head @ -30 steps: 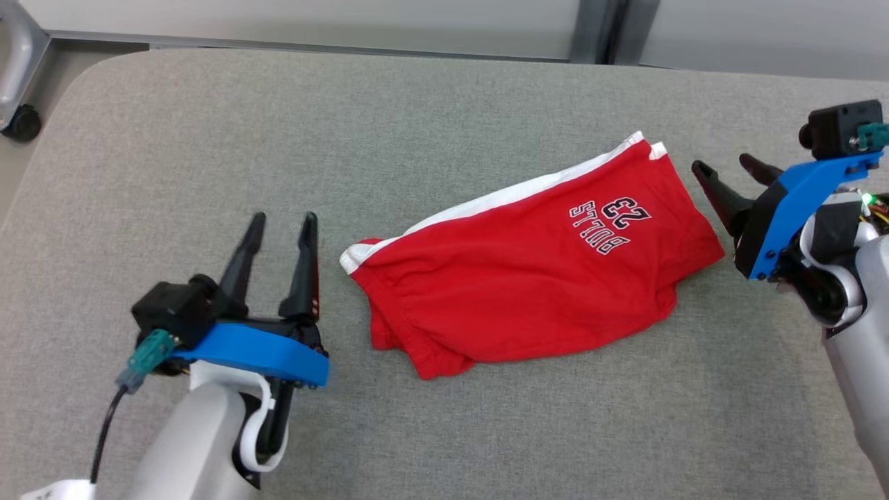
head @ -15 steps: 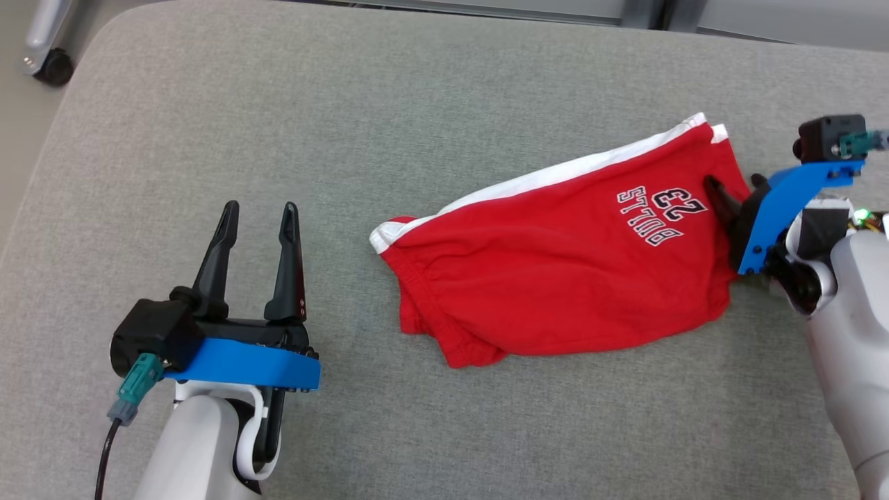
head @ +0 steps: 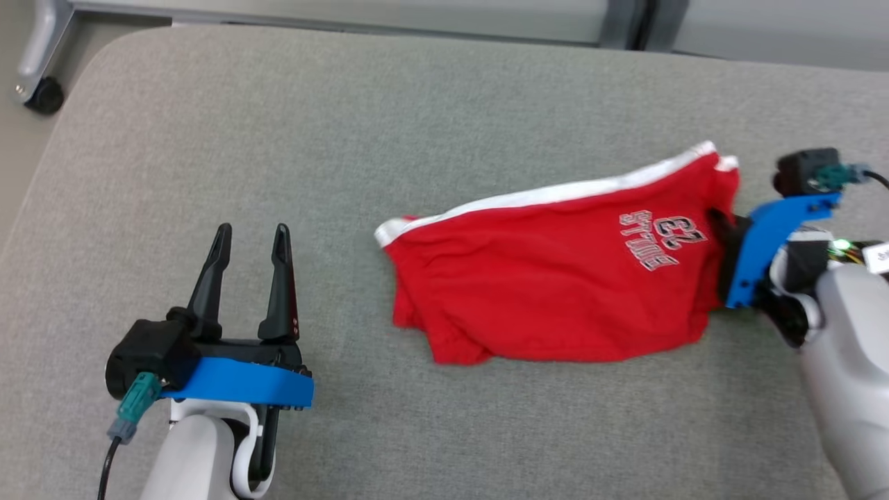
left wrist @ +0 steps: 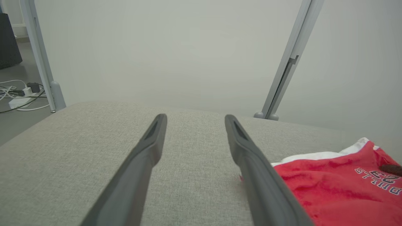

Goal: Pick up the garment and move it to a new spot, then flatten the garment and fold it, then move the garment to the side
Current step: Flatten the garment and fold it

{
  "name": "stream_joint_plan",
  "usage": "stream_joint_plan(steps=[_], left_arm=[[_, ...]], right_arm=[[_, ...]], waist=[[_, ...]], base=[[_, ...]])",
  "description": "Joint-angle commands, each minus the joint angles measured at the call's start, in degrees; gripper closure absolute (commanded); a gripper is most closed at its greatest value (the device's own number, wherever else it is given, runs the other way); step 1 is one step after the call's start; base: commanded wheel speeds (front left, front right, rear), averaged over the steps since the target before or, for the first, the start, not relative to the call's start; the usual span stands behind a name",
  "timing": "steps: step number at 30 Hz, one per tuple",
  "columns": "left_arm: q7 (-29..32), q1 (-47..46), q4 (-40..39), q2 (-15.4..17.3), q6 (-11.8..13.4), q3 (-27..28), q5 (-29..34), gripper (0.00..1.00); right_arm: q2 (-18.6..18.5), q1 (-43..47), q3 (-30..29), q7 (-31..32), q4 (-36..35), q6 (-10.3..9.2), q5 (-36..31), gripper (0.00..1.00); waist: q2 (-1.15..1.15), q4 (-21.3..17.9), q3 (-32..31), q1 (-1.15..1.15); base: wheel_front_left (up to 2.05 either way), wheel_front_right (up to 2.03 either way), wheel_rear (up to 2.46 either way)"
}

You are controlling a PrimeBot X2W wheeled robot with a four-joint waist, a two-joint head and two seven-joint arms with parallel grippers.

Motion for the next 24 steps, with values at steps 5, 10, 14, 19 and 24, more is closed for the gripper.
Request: stream_joint_plan(steps=[5, 10, 14, 19, 24], left_arm=[[-0.3, 1.8, 0.0, 0.6, -0.4, -0.1, 1.4, 0.0], [-0.3, 3.1, 0.8, 0.9, -0.5, -0.7, 1.9, 0.0], [-0.3, 3.5, 1.4, 1.3, -0.5, -1.5, 2.1, 0.0], [-0.3, 3.4, 1.5, 1.5, -0.5, -2.2, 1.9, 0.0], [-0.3, 2.6, 1.5, 1.5, -0.5, -3.2, 1.4, 0.0]], right_arm=[[-4.4, 4.9, -4.8, 0.3, -4.8, -0.04, -3.4, 1.0], [-5.7, 9.0, -11.7, 3.3, -11.3, -0.03, -8.8, 1.0], [-3.9, 11.1, -15.6, 7.9, -17.7, -0.03, -12.3, 1.0], [1.2, 11.8, -14.6, 15.1, -26.5, -0.02, -14.8, 1.0], [6.0, 9.3, -7.2, 19.6, -31.3, -0.02, -13.6, 1.0]], waist=[[0.0, -2.6, -3.4, 0.0], [0.0, -3.6, -5.6, 0.0], [0.0, -3.9, -6.4, 0.0], [0.0, -3.4, -7.0, 0.0], [0.0, -2.1, -6.8, 0.0]], base=[[0.0, 0.0, 0.0], [0.0, 0.0, 0.0], [0.0, 0.0, 0.0], [0.0, 0.0, 0.0], [0.0, 0.0, 0.0]])
